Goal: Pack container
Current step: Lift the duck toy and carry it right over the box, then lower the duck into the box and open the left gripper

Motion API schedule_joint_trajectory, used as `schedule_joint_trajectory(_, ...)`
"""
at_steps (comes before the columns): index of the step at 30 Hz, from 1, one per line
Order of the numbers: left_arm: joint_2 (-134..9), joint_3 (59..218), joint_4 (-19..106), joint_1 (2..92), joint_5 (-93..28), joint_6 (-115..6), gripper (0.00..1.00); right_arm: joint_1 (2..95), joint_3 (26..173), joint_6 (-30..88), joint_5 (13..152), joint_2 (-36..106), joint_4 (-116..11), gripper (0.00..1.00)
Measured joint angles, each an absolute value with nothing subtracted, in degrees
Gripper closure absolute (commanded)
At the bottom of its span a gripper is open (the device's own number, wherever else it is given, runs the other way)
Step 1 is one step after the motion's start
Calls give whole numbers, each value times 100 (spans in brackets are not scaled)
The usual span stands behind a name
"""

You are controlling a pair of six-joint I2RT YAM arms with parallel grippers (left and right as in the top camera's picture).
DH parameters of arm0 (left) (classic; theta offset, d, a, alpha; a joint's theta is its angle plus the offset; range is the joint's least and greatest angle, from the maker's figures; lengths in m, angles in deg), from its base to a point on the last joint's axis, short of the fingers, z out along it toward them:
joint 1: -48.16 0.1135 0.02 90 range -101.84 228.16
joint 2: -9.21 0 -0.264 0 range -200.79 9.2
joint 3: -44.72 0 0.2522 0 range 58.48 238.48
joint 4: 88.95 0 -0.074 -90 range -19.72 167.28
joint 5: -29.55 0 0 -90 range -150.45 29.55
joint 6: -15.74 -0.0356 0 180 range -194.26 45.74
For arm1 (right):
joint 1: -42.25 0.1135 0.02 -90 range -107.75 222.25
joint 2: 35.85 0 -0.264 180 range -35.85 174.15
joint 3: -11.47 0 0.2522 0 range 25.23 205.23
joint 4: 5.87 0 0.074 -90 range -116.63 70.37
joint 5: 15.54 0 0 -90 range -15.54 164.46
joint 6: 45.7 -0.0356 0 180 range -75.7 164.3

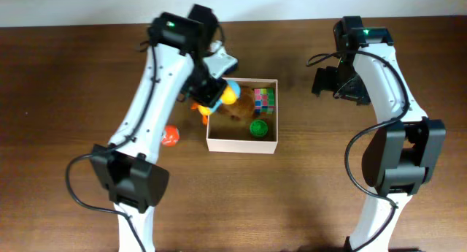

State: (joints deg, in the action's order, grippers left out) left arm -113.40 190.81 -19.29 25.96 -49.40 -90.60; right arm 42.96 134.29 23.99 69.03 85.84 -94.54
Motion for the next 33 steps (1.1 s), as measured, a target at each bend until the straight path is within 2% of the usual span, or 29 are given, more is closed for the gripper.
schedule_joint_trajectory(9,-11325,18601,-1225,1982,-5016,-10155,96,4296,13429,2401,6903,8584,-9452,1)
schedule_joint_trajectory(21,-11325,17193,-390,2021,-5062,-11040,98,4296,13429,2401,6903,8584,-9454,1)
schedule_joint_trajectory(29,-11325,16904,-104,2076,-5078,-11292,98,4296,13429,2401,6903,8584,-9454,1)
schedule_joint_trajectory(31,-11325,16880,-106,2135,-5080,-11311,95,4296,13429,2399,6903,8584,-9454,1)
schedule_joint_trajectory(33,-11325,16872,-108,2233,-5080,-11337,80,4296,13429,2401,6901,8584,-9454,1)
